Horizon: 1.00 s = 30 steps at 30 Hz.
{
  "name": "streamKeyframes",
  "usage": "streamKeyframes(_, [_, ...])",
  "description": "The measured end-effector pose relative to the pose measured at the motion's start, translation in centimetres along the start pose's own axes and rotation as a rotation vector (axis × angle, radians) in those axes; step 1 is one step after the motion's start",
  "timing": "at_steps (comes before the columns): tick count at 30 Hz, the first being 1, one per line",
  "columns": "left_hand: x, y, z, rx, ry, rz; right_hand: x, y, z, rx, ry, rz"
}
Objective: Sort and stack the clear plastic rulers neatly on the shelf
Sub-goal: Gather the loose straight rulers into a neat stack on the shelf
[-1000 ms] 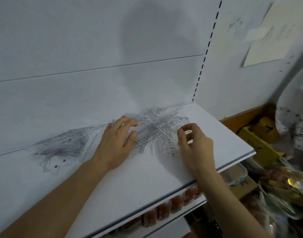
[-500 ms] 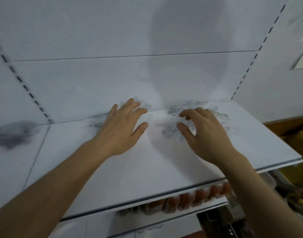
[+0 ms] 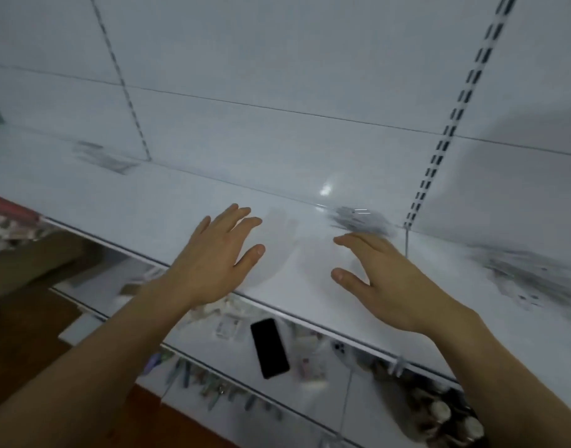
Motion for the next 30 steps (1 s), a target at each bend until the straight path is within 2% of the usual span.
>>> streamKeyframes(6, [-16.0,1.9,6.4,-0.024,0.207,-0.004,-10.8,-7.8,-8.6,-0.115,0.148,0.036])
streamKeyframes(9, [-20.9,2.6,8.3,-0.036,0.270,0.032,-15.6,-10.7,-12.5,-0.199,0.205,0.052])
streamKeyframes(15, [-29.4,2.9,9.4,-0.019,0.328,-0.005,-23.0,-15.2,-21.2,-0.257,0.292,0.140])
streamKeyframes(23, [-43.1,1.2,5.2,-0.019,0.351,-0.080,-27.8,-22.2,-33.5,-0.301,0.327,0.156])
streamKeyframes(30, [-53.4,-0.7,0.1,-0.125,0.345,-0.044,-29.7,-26.9,-44.1,-0.241,0.264,0.065])
Point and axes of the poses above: each hand's wrist, its own z-axis away from the middle knuckle, its own y-axis out of the back of the hand, x = y × z, the point moved 6 cm from there along -z, towards the middle knuckle, and after that the axes turned 13 degrees about -z, right-handed, at the moved point
